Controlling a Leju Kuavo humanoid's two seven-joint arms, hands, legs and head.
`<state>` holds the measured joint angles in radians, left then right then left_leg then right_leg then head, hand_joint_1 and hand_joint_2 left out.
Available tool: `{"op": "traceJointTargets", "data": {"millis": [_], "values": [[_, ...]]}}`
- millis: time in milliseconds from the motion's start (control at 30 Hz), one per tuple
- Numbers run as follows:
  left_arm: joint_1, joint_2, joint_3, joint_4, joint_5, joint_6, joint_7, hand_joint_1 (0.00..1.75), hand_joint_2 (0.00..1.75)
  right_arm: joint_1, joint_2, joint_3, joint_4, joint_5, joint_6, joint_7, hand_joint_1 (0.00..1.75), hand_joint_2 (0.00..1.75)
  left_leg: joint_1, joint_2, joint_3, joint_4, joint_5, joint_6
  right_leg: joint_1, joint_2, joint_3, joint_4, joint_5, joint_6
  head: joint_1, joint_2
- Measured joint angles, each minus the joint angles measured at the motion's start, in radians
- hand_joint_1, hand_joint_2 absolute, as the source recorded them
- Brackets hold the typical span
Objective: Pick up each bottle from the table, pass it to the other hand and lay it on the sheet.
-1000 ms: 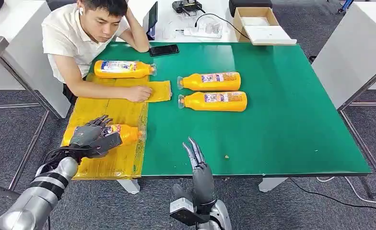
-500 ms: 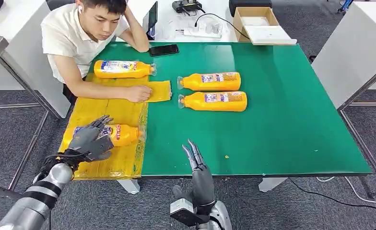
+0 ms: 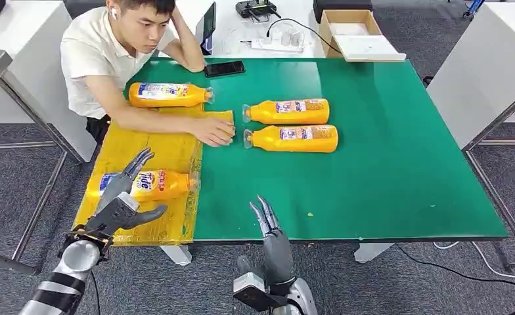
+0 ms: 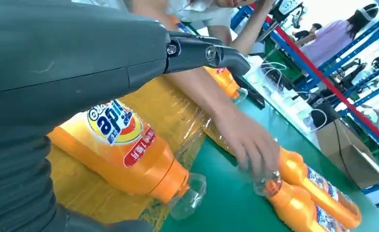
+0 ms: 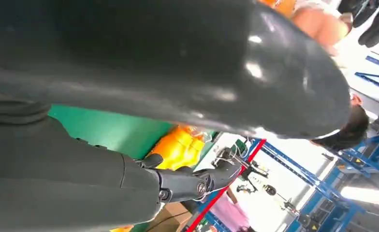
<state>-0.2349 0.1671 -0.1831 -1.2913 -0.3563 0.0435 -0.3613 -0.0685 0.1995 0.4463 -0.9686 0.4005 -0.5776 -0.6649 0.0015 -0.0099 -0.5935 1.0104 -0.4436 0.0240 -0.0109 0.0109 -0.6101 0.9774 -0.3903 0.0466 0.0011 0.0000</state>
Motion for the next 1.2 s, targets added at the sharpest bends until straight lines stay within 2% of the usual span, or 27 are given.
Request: {"op": "traceJointTargets", "data": {"millis": [300, 400, 567, 600, 700, 767, 800, 867, 900, 967, 1033, 1100, 1200], "values": [[0.007, -0.004, 0.006, -0.014, 0.019, 0.011, -0.018, 0.0, 1.75, -0.003, 0.0, 0.0, 0.008, 0.0, -0.001, 0.0, 0.0, 0.0, 0.0, 0.0, 0.0, 0.0, 0.0, 0.0, 0.0, 0.0, 0.0, 0.0, 0.0, 0.0, 0.0, 0.0], [0.017, -0.02, 0.022, -0.045, 0.035, 0.069, -0.06, 0.0, 1.75, -0.004, 0.0, 0.0, 0.01, -0.002, -0.003, 0.0, 0.0, 0.0, 0.0, 0.0, 0.0, 0.0, 0.0, 0.0, 0.0, 0.0, 0.0, 0.0, 0.0, 0.0, 0.0, 0.0], [0.05, -0.052, 0.029, -0.116, 0.112, 0.08, -0.096, 0.0, 1.75, -0.004, 0.0, 0.0, 0.016, 0.001, -0.028, 0.0, 0.0, 0.0, 0.0, 0.0, 0.0, 0.0, 0.0, 0.0, 0.0, 0.0, 0.0, 0.0, 0.0, 0.0, 0.0, 0.0], [0.062, -0.061, 0.032, -0.133, 0.145, 0.081, -0.1, 0.0, 1.75, -0.005, -0.002, 0.0, 0.016, 0.008, -0.039, 0.001, 0.0, 1.75, 0.0, 0.0, 0.0, 0.0, 0.0, 0.0, 0.0, 0.0, 0.0, 0.0, 0.0, 0.0, 0.0, 0.0], [0.101, -0.118, 0.043, -0.185, 0.203, 0.156, -0.103, 0.0, 1.75, -0.006, -0.012, -0.016, 0.012, 0.062, -0.055, 0.03, 0.0, 1.75, -0.001, 0.0, 0.0, 0.0, -0.001, 0.0, 0.0, 0.0, 0.0, -0.001, 0.0, 0.0, 0.0, 0.0], [0.144, -0.162, 0.041, -0.219, 0.224, 0.176, -0.127, 0.0, 1.75, -0.003, -0.015, -0.074, -0.02, 0.255, -0.056, 0.155, 0.0, 1.75, -0.002, 0.0, 0.0, 0.0, -0.001, 0.0, -0.002, 0.0, 0.0, -0.001, 0.0, 0.0, -0.001, 0.0], [0.173, -0.183, 0.033, -0.238, 0.239, 0.185, -0.139, 0.0, 1.75, -0.008, -0.015, -0.133, -0.039, 0.422, -0.057, 0.203, 0.0, 1.75, -0.003, 0.0, 0.0, 0.0, -0.001, 0.0, -0.002, 0.0, 0.0, -0.001, 0.0, 0.0, -0.001, 0.0], [0.214, -0.213, 0.005, -0.268, 0.267, 0.205, -0.149, 0.0, 1.75, -0.026, -0.021, -0.232, -0.07, 0.637, -0.058, 0.207, 0.0, 1.75, -0.003, -0.001, -0.001, 0.0, -0.001, 0.001, -0.002, 0.0, 0.0, -0.001, 0.0, 0.001, 0.001, 0.0], [0.224, -0.219, -0.001, -0.275, 0.274, 0.209, -0.151, 0.0, 1.75, -0.029, -0.023, -0.254, -0.079, 0.666, -0.058, 0.204, 0.0, 1.75, -0.003, 0.0, -0.001, 0.0, -0.001, 0.001, -0.003, 0.0, 0.0, -0.001, 0.0, 0.001, 0.0, 0.0], [0.238, -0.236, -0.009, -0.293, 0.296, 0.212, -0.153, 0.0, 1.75, -0.029, -0.019, -0.301, -0.111, 0.607, -0.058, 0.193, 0.0, 1.75, -0.003, 0.0, -0.001, 0.0, -0.001, 0.001, -0.003, 0.0, 0.0, -0.001, 0.0, 0.001, 0.0, 0.0], [0.245, -0.241, -0.009, -0.299, 0.317, 0.207, -0.151, 0.0, 1.75, -0.031, -0.018, -0.336, -0.128, 0.626, -0.058, 0.22, 0.0, 1.75, -0.003, 0.0, 0.0, 0.0, -0.001, 0.001, -0.003, 0.0, 0.0, -0.001, 0.0, 0.001, 0.0, 0.0], [0.252, -0.248, -0.008, -0.304, 0.328, 0.197, -0.147, 0.0, 1.75, -0.028, -0.019, -0.376, -0.14, 0.717, -0.058, 0.257, 0.0, 1.75, -0.003, 0.0, 0.0, 0.0, -0.001, 0.001, -0.002, 0.0, 0.0, -0.001, 0.0, 0.001, 0.0, 0.0], [0.253, -0.256, -0.008, -0.304, 0.327, 0.183, -0.143, 0.0, 1.75, -0.031, -0.032, -0.404, -0.14, 0.845, -0.058, 0.375, 0.0, 1.75, -0.003, 0.0, 0.0, 0.0, -0.001, 0.001, -0.002, 0.0, 0.0, -0.001, 0.0, 0.001, 0.0, 0.0]]}}
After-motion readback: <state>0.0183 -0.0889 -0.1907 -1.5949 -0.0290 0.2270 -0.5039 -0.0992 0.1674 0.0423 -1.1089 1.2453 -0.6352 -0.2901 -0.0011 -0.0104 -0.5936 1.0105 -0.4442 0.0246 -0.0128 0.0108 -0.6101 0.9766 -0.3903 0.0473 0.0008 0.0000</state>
